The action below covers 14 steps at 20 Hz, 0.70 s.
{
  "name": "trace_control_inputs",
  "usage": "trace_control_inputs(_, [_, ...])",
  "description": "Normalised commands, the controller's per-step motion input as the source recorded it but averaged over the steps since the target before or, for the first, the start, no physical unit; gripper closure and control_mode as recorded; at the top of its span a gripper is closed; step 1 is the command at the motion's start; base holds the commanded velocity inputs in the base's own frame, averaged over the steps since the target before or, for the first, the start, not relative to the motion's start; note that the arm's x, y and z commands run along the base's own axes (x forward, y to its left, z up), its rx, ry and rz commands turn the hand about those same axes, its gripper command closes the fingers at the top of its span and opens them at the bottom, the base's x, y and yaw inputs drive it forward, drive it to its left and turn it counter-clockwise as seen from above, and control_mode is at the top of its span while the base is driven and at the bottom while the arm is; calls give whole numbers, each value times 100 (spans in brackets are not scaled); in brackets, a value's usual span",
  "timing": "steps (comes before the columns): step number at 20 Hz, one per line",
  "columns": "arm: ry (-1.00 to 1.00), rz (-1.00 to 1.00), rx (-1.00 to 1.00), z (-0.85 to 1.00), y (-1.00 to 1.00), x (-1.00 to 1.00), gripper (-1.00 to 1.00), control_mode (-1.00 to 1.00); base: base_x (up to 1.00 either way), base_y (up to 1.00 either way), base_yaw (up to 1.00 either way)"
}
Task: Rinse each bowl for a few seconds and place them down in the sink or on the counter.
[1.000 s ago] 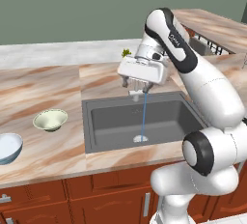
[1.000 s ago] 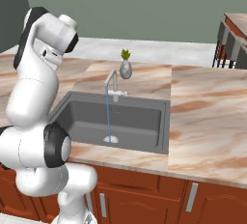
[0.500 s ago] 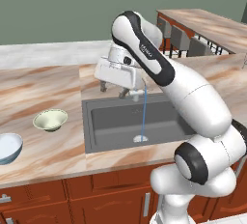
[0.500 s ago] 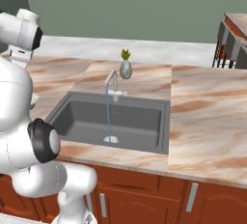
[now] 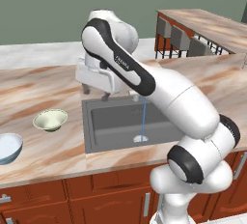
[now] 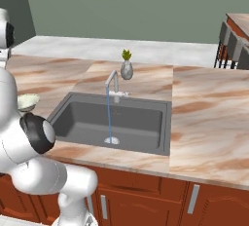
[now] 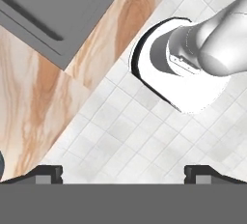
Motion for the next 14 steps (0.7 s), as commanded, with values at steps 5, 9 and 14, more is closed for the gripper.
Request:
trace_control_inputs(5, [-5,7,-6,-5,39,0,-100,-100,0,0,0])
trace_control_inputs(9, [-1,10,-2,-8,33,0,-100,-100,0,0,0])
trace_control_inputs(14, [0,13,0,-12,25,0,-100,-100,0,0,0])
